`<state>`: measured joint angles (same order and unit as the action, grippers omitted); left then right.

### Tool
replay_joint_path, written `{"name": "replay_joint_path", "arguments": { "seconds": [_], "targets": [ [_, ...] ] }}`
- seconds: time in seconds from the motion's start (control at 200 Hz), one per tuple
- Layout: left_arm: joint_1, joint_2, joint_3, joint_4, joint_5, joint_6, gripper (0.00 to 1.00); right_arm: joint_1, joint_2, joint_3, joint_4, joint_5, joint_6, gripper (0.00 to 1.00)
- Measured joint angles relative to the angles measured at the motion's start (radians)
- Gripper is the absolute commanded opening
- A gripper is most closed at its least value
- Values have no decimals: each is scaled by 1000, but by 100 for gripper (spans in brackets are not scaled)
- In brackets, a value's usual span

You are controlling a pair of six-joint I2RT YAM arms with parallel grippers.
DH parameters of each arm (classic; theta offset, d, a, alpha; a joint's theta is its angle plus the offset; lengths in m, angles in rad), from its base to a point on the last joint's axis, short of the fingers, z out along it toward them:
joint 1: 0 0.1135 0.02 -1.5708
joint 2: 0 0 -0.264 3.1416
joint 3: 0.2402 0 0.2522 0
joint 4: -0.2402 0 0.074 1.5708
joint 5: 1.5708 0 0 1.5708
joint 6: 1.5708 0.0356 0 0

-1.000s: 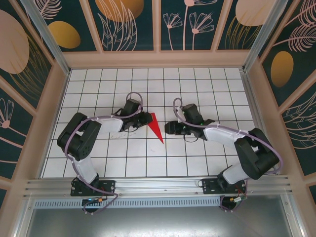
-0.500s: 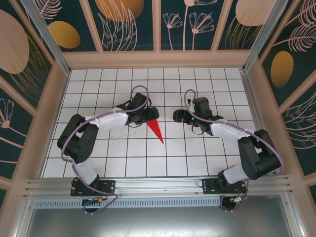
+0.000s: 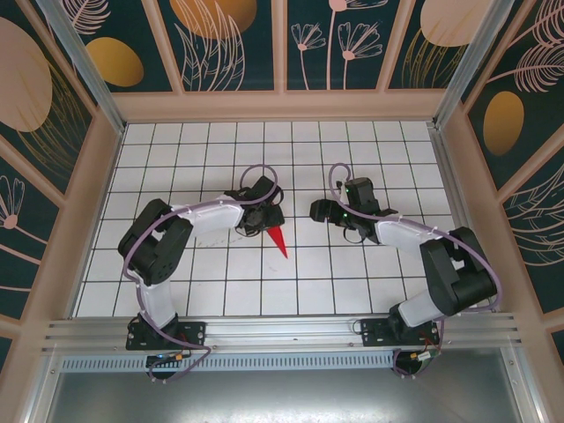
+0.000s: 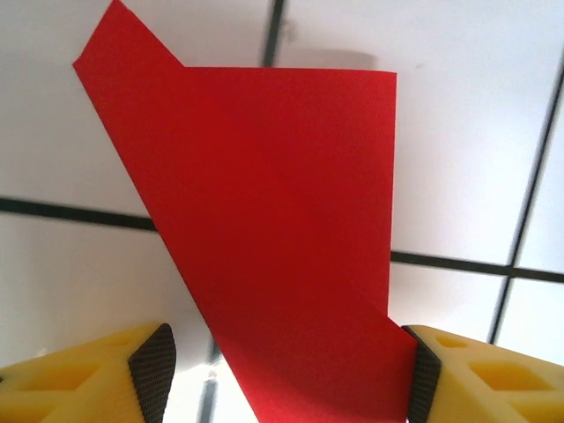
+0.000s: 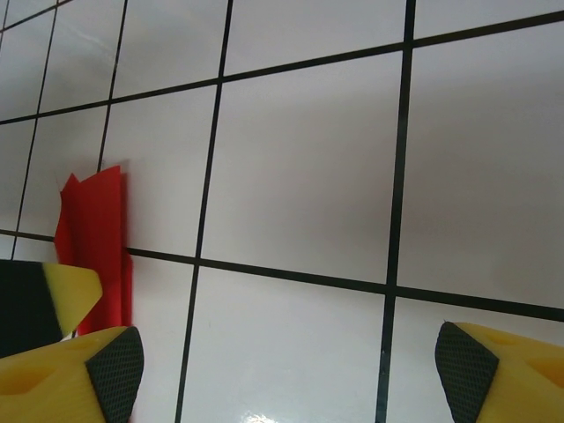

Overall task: Fold a paper plane with a square sheet of paper (pick it up from the middle)
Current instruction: Fold the wing for the fifth time at the center of the table, then move the paper plane to the top-center of the table.

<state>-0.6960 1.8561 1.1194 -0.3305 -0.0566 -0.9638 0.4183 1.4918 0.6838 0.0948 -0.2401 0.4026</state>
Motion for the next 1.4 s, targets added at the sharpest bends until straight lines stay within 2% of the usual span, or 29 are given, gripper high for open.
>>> {"name": "replay_joint_path", "arguments": {
  "seconds": [0.235, 0.505, 0.741, 0.936, 1.201, 1.401],
  "targets": [
    [0, -84, -55, -5, -28, -55, 63, 0, 39, 0, 4, -41, 0, 85],
    [0, -90, -79, -3, -32, -82, 58, 0, 69, 0, 4, -57, 3, 83],
    [0, -98, -106, -8, -40, -102, 56, 0, 83, 0, 4, -65, 4, 82],
    [0, -170, -151, -13, -57, -127, 55, 0, 93, 0, 6, -68, 4, 81],
    [0, -223, -256, 13, -76, -168, 49, 0, 100, 1, 7, -68, 4, 80],
    [0, -232, -269, 78, -81, -193, 37, 0, 101, 1, 7, -68, 4, 79]
  ]
}}
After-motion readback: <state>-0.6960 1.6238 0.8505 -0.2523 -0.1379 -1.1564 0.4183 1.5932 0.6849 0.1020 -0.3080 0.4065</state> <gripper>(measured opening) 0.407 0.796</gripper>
